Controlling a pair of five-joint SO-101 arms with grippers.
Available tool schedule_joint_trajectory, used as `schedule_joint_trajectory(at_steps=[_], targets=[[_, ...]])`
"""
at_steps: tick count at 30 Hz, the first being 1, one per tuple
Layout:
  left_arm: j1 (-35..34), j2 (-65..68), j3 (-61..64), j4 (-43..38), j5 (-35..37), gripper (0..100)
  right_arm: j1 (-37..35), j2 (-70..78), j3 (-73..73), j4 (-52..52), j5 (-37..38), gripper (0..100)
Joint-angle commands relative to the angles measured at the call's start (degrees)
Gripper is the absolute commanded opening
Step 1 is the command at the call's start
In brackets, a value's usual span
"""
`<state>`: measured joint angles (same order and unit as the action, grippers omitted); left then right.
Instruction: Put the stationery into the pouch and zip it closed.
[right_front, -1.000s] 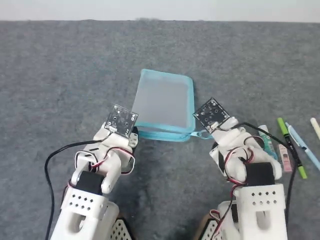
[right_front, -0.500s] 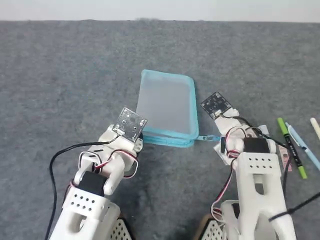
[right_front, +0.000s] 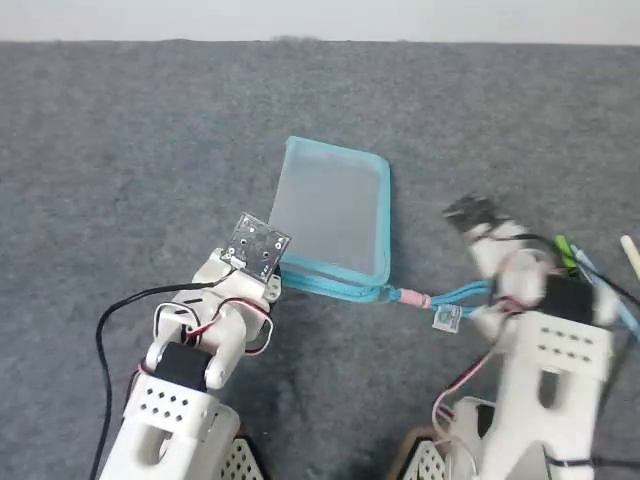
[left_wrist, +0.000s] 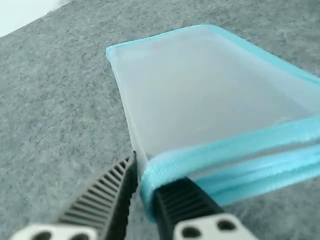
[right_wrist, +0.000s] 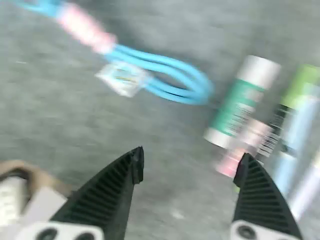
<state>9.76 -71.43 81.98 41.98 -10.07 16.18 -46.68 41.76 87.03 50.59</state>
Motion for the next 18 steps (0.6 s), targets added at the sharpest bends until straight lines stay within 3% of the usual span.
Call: schedule_joint_trajectory(at_steps=[1,7,12,18], targets=[[0.53,0.35,-1.54,0.79,-0.18,1,13.58,4.44,-7.38,-2.77,11.78,27.7],[0.53,0.00,-0.66,0.53,-0.18,1,26.51,24.13,-17.41,-11.74,22.77,27.7],[0.53,0.09,-0.66,0.35,-0.18,1,31.60,42.33,-29.54,-14.55,30.24,27.7],[0.53,0.26,-0.66,0.35,-0.18,1,35.21,60.62,-46.42,-14.20,31.38,27.7]])
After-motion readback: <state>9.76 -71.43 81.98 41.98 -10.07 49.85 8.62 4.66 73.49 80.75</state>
